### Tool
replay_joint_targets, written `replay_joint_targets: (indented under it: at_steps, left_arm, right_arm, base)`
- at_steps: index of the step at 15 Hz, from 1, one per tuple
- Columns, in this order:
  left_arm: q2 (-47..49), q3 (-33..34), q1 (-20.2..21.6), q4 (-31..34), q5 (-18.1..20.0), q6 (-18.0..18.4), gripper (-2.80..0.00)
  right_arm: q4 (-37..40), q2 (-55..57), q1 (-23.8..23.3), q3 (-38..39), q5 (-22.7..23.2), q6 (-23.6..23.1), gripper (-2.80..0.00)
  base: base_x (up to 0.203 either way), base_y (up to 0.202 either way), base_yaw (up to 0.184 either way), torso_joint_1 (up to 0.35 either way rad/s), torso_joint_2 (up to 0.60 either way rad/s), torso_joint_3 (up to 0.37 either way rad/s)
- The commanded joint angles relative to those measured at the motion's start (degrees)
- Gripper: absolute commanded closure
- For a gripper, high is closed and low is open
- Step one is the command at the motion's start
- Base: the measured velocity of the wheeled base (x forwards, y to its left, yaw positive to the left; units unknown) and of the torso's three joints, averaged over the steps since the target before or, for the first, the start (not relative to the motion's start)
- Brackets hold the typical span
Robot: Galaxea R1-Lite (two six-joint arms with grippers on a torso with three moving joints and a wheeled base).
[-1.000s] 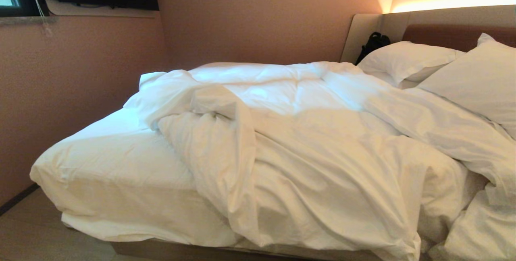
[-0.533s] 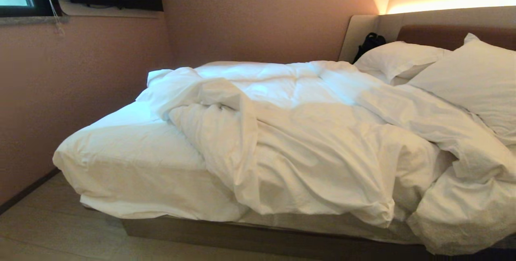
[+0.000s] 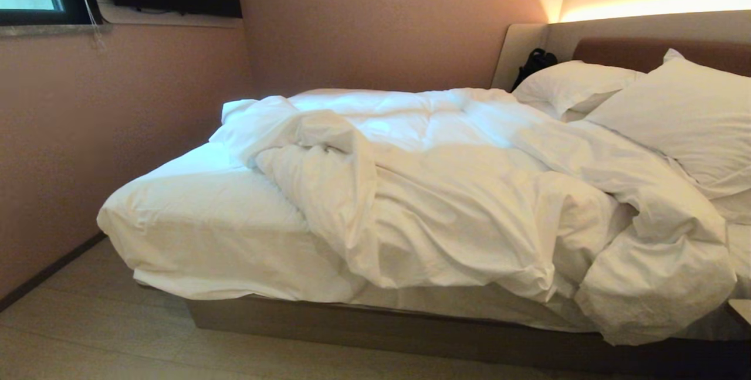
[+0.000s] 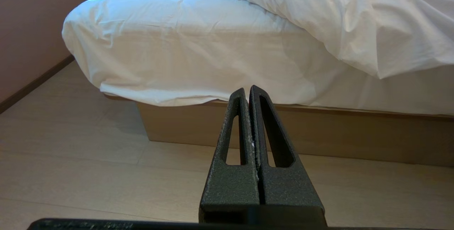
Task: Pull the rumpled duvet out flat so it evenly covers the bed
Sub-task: Flatten the corners of the folded blanket
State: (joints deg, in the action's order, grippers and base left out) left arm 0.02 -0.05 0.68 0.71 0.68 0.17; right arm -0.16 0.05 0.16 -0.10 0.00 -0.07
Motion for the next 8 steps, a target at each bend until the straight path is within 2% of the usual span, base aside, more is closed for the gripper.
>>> replay_joint_targets:
  at_steps: [1,8]
  left_arm:
    - [0.0,0.0,0.0,0.0,0.0,0.0,0.0]
    - [0.1,0.0,0.0,0.0,0.0,0.0,0.0]
  right_arm:
    - [0.0,0.0,0.0,0.0,-0.1,0.0,0.0]
    - [0.0,0.0,0.0,0.0,0.0,0.1,0.0]
  base:
    - [0.0,0.0,0.0,0.0,0.0,0.0]
    - [0.0,0.0,0.0,0.0,0.0,0.0]
